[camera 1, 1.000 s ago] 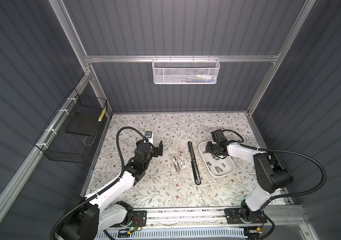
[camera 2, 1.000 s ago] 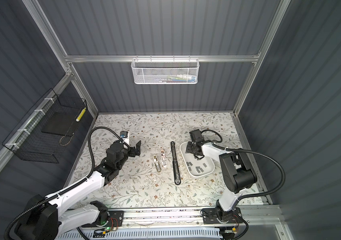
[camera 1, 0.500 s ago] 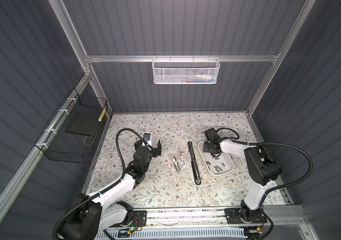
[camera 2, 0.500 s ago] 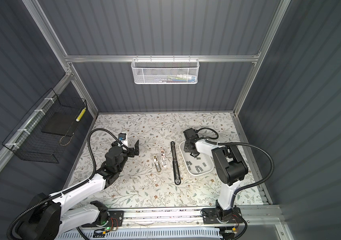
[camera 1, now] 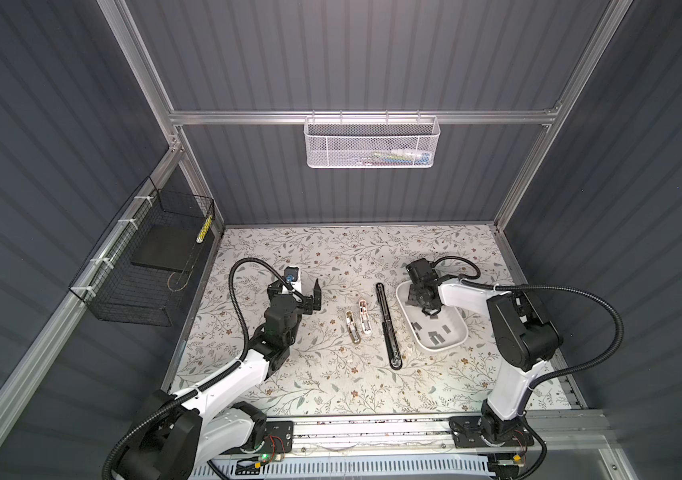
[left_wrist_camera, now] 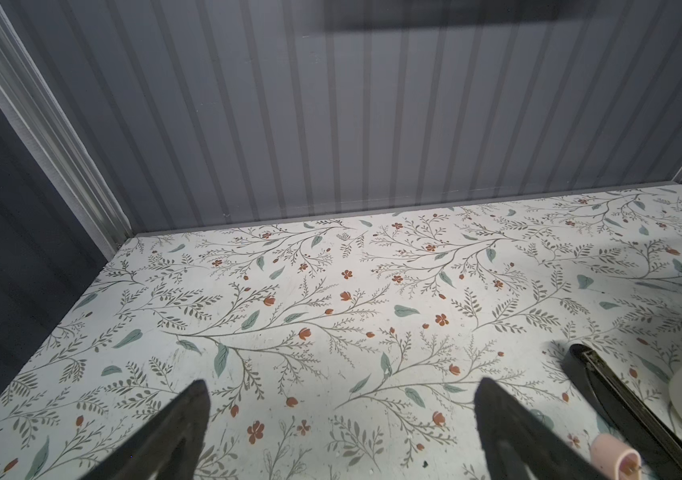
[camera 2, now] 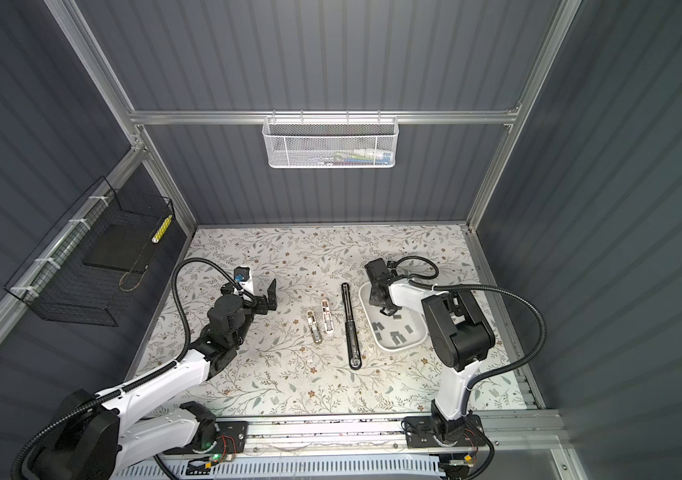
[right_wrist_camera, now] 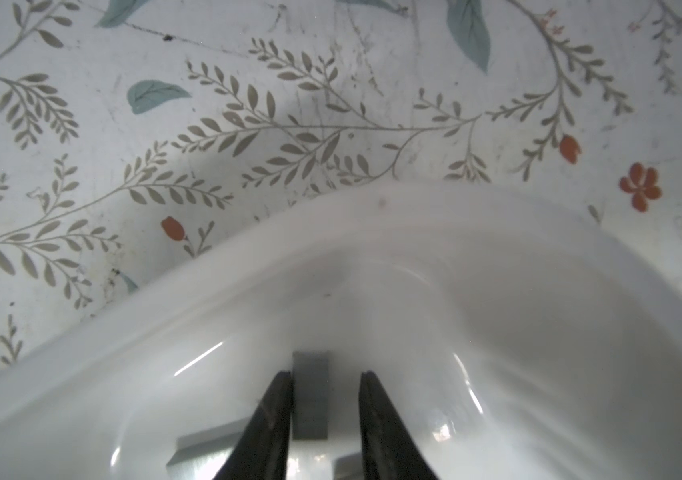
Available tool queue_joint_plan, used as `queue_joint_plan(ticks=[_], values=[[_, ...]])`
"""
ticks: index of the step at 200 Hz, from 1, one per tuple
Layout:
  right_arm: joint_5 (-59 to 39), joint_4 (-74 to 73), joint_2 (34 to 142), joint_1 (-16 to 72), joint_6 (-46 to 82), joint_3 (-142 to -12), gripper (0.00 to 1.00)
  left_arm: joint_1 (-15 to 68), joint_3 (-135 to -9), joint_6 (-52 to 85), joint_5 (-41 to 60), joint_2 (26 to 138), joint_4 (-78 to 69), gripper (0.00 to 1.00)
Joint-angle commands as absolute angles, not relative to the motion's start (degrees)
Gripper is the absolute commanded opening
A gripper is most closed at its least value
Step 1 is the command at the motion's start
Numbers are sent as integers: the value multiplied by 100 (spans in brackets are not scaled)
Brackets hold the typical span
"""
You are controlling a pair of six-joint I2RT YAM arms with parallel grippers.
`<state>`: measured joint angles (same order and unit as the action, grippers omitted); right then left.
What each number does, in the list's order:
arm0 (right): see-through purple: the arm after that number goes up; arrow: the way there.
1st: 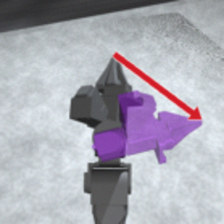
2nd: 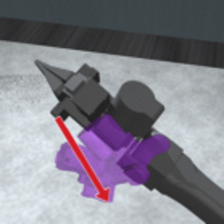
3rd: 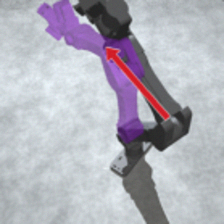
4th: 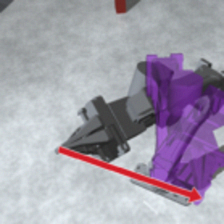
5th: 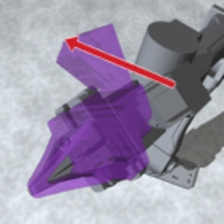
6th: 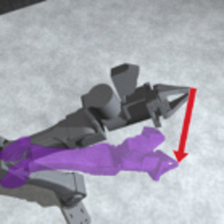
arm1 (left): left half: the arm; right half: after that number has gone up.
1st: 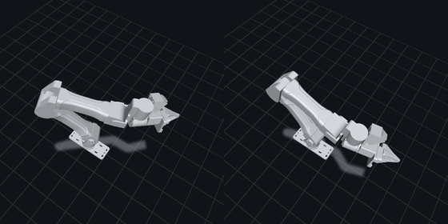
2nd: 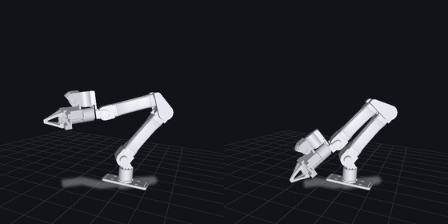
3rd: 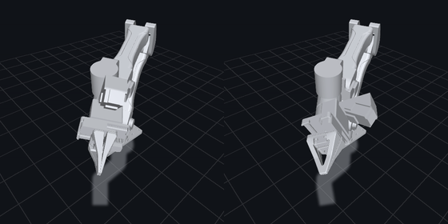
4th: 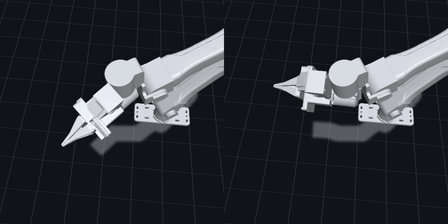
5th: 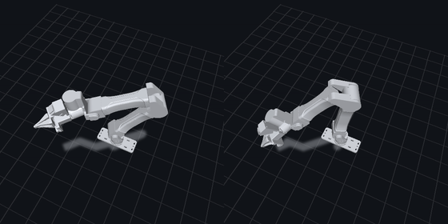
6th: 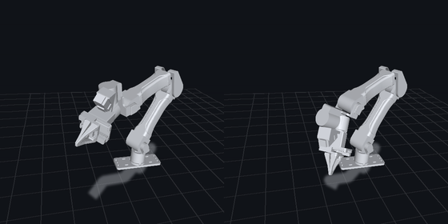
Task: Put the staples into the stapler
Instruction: 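Close the right gripper on a grey staple strip in the tray, then lift the staple strip and carry it toward the open black stapler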
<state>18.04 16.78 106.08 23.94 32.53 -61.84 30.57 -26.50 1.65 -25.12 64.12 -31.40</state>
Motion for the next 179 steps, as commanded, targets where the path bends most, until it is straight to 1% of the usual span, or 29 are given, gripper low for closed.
queue_joint_plan(ticks=[1,36,57,81,133,179], values=[[1921,1806,10738,2418,3226,-6328,31,3050,-2645,92,-2586,6397,-3351,99],[1777,1744,10885,2400,3200,-6388,30,3050,-2663,97,-2549,6407,-3360,99],[1575,1658,10975,2372,3181,-6398,26,3045,-2663,97,-2535,6403,-3370,99],[1597,1636,11002,2370,3215,-6373,22,3045,-2647,89,-2540,6366,-3358,99],[1670,1664,10919,2373,3223,-6293,20,3050,-2630,105,-2540,6334,-3361,99],[1697,1664,10886,2362,3171,-6285,15,3050,-2654,141,-2483,6354,-3307,99]])
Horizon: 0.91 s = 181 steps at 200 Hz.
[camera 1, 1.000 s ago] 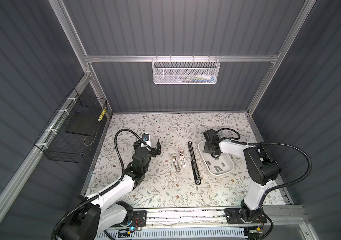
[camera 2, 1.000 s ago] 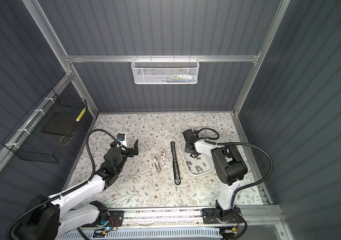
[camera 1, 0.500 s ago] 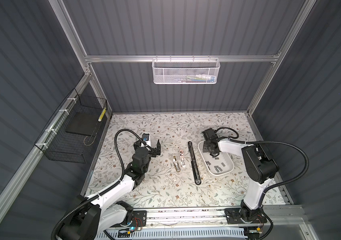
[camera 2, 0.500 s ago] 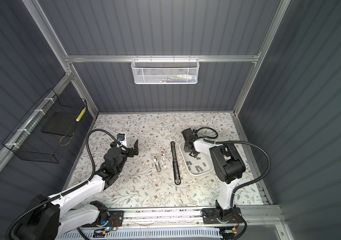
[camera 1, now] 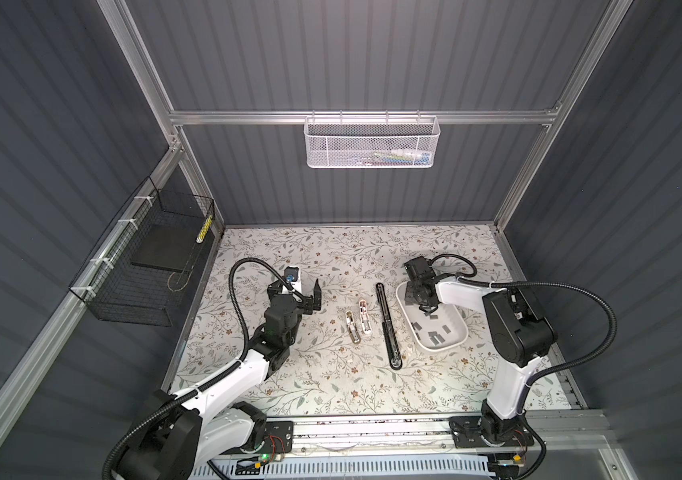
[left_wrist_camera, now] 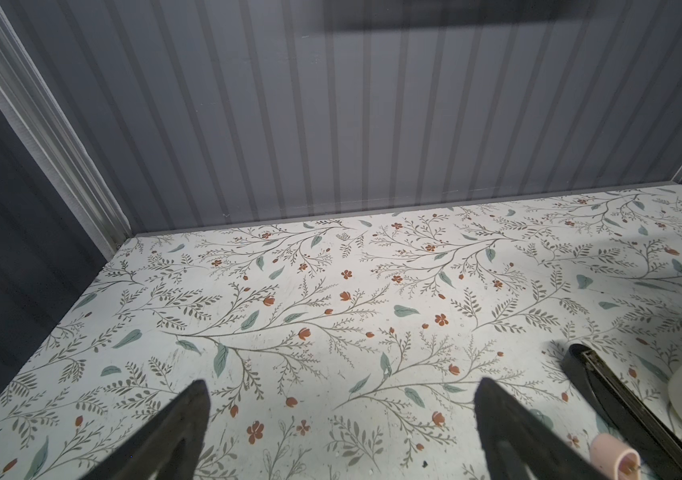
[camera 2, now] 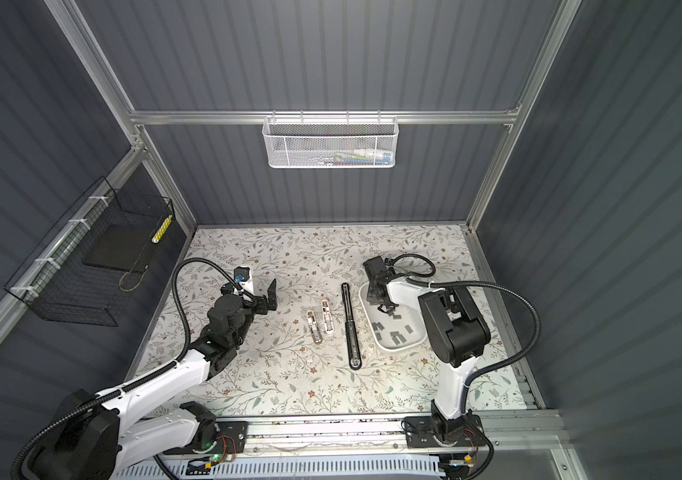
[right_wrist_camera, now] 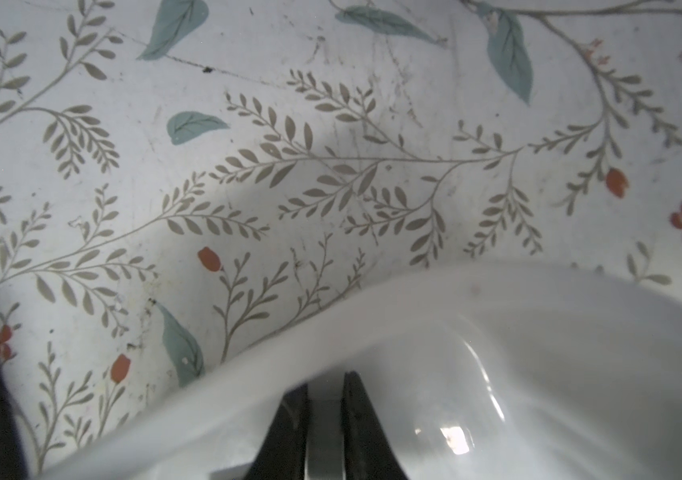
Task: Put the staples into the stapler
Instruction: 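Lift the staple strip and carry it toward the open black stapler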
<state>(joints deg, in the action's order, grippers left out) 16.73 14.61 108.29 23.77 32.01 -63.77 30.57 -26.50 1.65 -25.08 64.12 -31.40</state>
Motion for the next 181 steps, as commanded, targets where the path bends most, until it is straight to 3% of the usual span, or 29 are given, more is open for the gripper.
queue_joint_plan(ticks=[1,110,181], values=[[1697,1654,10883,2359,3168,-6285,15,3050,-2654,141,-2481,6354,-3302,99],[1700,694,9250,2387,2428,-5272,7,3050,-2996,924,-1655,5901,-563,99],[1545,57,7692,2863,2089,-4304,3,3049,-1882,1720,-1963,4120,102,99]])
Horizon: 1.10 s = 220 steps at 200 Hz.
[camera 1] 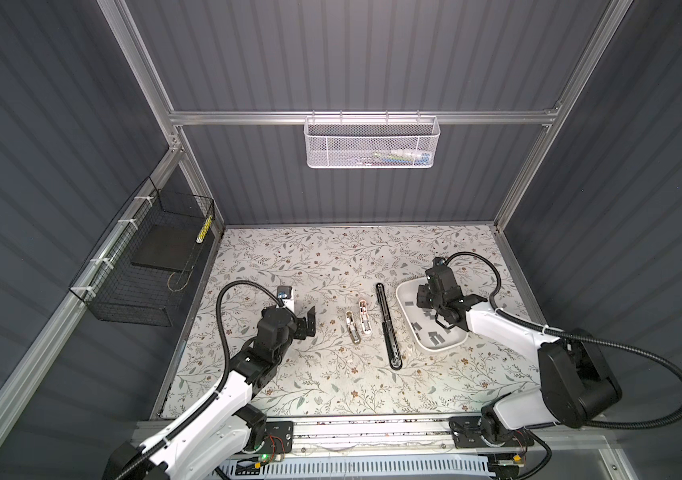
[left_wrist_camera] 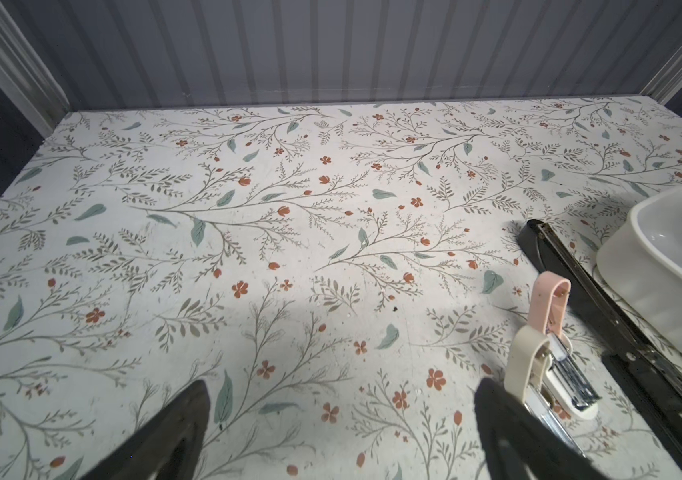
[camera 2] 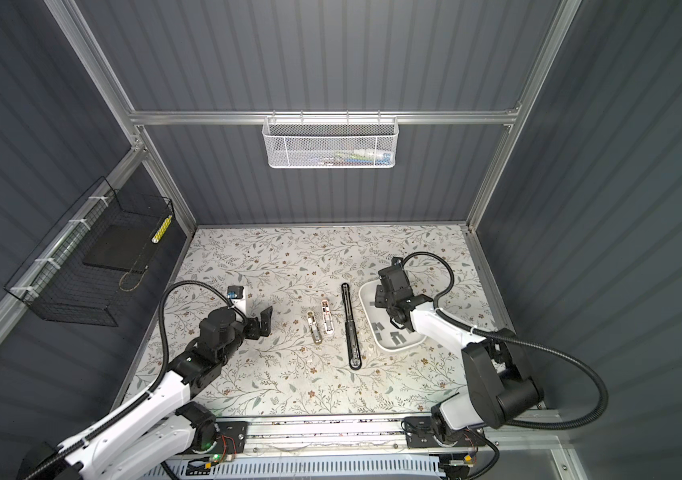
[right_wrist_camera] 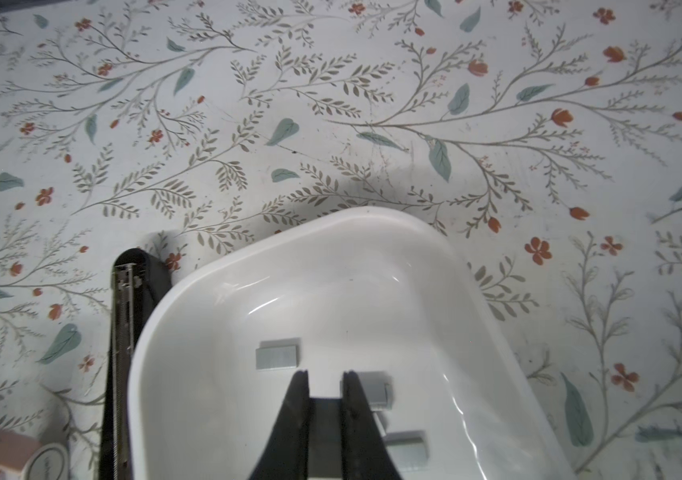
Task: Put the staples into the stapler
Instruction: 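Lift the staple strip and carry it toward the open black stapler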
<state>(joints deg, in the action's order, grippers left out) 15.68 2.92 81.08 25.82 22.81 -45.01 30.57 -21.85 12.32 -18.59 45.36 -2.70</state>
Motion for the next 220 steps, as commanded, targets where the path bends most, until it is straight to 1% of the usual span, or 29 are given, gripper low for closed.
queue_joint_plan(ticks=[1,29,47,56,95,108,133,165,190,220], values=[[1551,59,7665,2877,2086,-4292,3,3049,-1873,1730,-1957,4108,99,99],[1703,147,7006,3413,2110,-3932,3,3045,-1863,2228,-1914,4017,384,99],[1741,251,6545,3761,2223,-3654,3,3045,-2141,2683,-2207,4284,1084,99],[1825,342,6262,3928,2307,-3524,3,3049,-2164,2752,-2218,4435,1194,99],[1973,611,5367,4500,2797,-2959,4,3059,-1938,2483,-1115,4569,447,99],[1900,632,5221,4636,2956,-2879,4,3065,-1918,2446,-949,4560,412,99],[1943,666,5215,4946,3061,-2855,4,3067,-1808,2408,-875,4372,260,99],[1928,635,5603,5248,3227,-2909,4,3067,-1679,2453,-934,4082,208,99],[2184,518,5923,5513,3362,-2918,4,3067,-1659,2418,-805,4100,131,99],[2145,547,6129,5568,3341,-3010,4,3066,-1722,2431,-833,4272,145,99]])
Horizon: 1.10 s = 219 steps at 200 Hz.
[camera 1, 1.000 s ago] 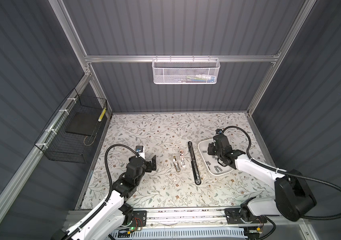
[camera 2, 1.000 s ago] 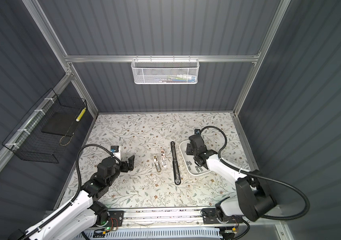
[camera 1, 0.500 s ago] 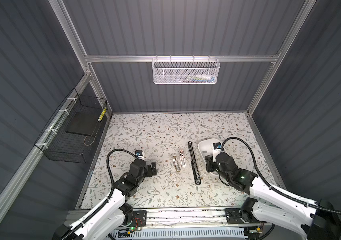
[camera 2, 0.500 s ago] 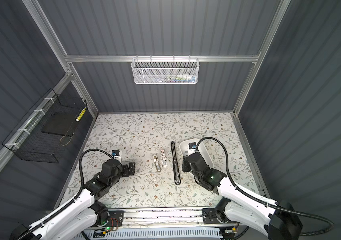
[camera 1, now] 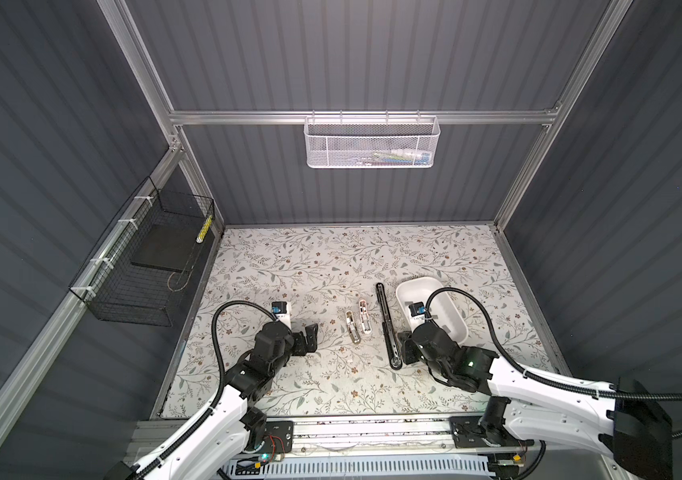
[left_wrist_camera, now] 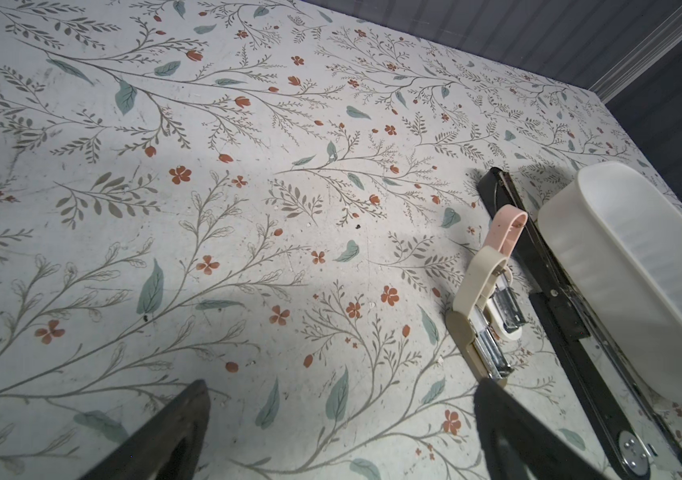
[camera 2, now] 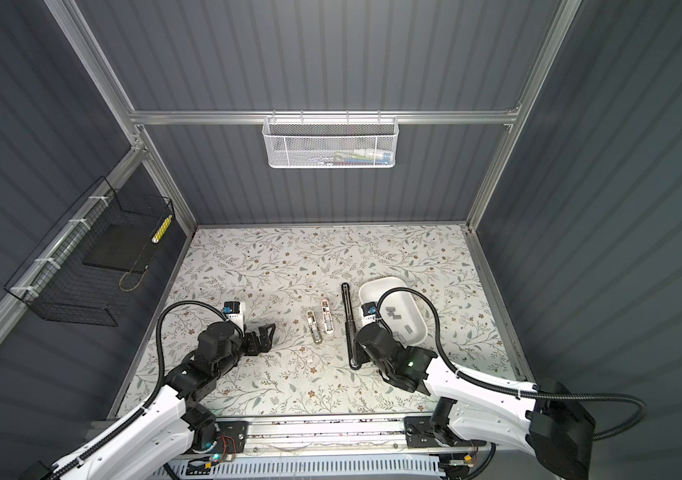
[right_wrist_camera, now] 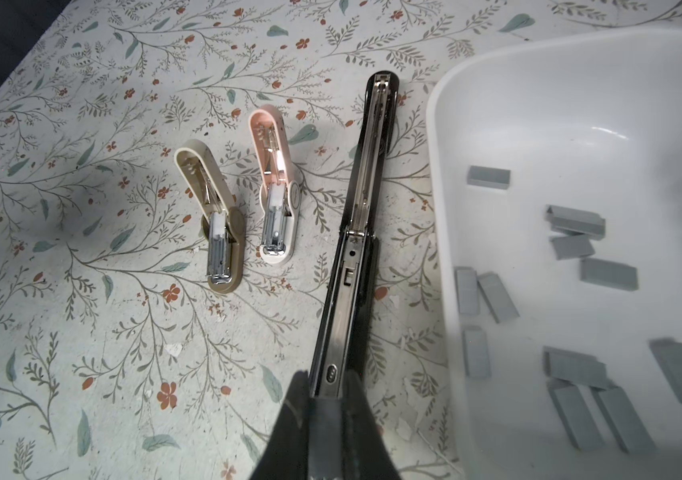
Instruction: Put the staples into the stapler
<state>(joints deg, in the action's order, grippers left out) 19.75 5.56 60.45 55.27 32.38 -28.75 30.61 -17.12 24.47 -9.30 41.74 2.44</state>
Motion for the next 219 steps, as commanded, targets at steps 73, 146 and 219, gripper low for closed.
queue_joint_plan(ticks=[73,146,219], values=[[2237,415,6380,5580,3653,-3075,4,3066,-1740,2425,-829,4298,157,99],[2274,364,7142,5592,3802,-3318,2,3063,-1700,2417,-877,4108,211,99],[2283,393,7516,5594,3789,-3519,2,3062,-1740,2417,-883,4252,183,99]])
